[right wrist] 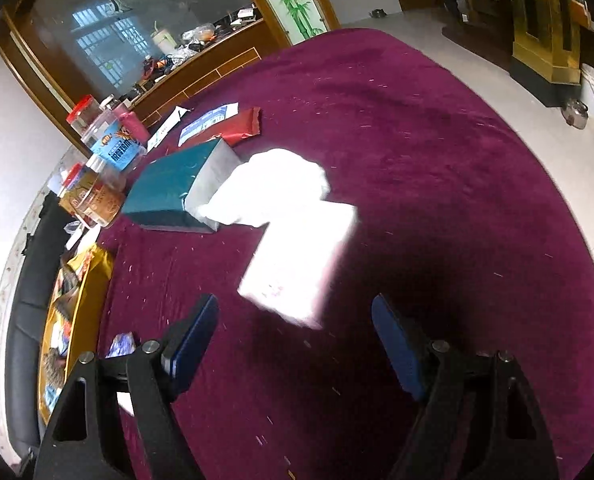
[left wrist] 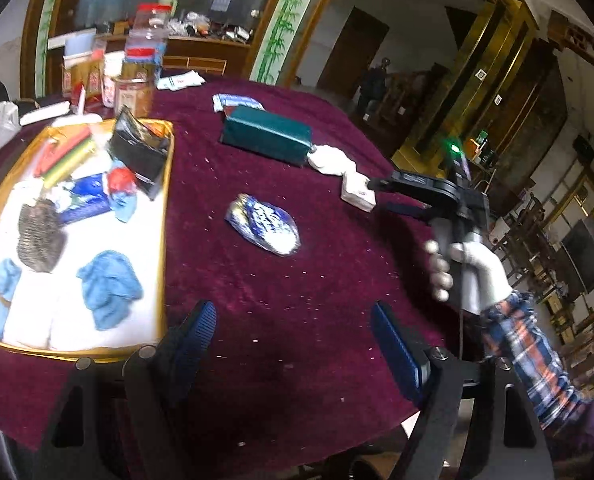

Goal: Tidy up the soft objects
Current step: 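Grasp the blue-white Vinda pack with left gripper while right gripper grasps pink tissue pack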

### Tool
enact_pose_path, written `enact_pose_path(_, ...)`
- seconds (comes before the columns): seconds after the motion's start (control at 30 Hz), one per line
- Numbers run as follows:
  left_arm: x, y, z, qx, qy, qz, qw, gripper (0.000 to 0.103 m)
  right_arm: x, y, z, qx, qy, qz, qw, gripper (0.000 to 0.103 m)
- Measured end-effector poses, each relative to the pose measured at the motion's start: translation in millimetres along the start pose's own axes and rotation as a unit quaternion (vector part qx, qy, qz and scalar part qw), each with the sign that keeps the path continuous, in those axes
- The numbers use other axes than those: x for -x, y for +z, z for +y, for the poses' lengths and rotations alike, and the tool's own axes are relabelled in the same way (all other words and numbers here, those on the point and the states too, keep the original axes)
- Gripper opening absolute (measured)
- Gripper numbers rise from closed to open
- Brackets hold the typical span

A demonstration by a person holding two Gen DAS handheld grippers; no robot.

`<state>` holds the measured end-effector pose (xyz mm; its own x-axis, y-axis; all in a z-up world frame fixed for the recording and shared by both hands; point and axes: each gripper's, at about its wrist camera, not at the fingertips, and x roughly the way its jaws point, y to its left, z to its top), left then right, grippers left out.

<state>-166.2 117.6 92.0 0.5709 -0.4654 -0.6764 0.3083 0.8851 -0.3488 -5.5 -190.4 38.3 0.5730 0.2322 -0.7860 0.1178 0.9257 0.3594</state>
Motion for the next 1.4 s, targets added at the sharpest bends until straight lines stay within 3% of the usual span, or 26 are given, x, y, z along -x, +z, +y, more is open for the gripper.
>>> enact_pose_path(0.23,-22,6,-12,0.017,-0.006,0.028,0.9994,0.090,-38,8,18,0.022,-0.039,-0.012,0.999,0.079)
enact_pose_path(0.27,-26,7,-14,0.016,-0.002,0.031,0.9994,0.090,-37,7,18,0.027,-0.038,-0.017,0.999,0.075)
enact_pose_path(0.3,-30,9,-16,0.015,0.000,0.033,0.9993,0.090,-36,5,16,0.030,-0.040,-0.025,0.998,0.064)
enact_pose_path(0.33,-35,10,-17,0.016,0.001,0.037,0.9992,0.090,-34,4,13,0.032,-0.044,-0.030,0.998,0.061)
enact_pose_path(0.5,-65,24,-22,0.021,0.010,0.046,0.9987,0.090,-29,6,-2,0.000,0.000,-0.034,0.999,0.061)
enact_pose_path(0.63,-99,42,-19,0.029,0.041,0.043,0.9978,0.090,-28,5,-2,0.001,0.004,-0.034,0.999,0.061)
enact_pose_path(0.83,-153,64,-3,0.030,0.129,0.048,0.9901,0.090,-28,6,-4,0.000,0.011,-0.031,0.999,0.061)
enact_pose_path(0.93,-173,64,-1,0.020,0.142,0.064,0.9876,0.090,-27,6,-4,0.003,0.008,-0.032,0.999,0.061)
enact_pose_path(1.0,-179,63,-9,-0.013,0.157,0.057,0.9859,0.058,-27,6,-4,0.006,0.006,-0.033,0.999,0.061)
enact_pose_path(1.03,-180,63,-11,-0.021,0.164,0.059,0.9845,0.058,-27,6,-4,0.006,0.006,-0.034,0.999,0.061)
enact_pose_path(1.2,-163,62,-9,-0.020,0.128,0.048,0.9904,0.058,-25,6,-5,0.000,0.012,-0.038,0.999,0.057)
enact_pose_path(1.4,-109,58,-7,0.013,0.057,0.009,0.9983,0.058,-22,6,-7,-0.004,0.017,-0.049,0.999,0.056)
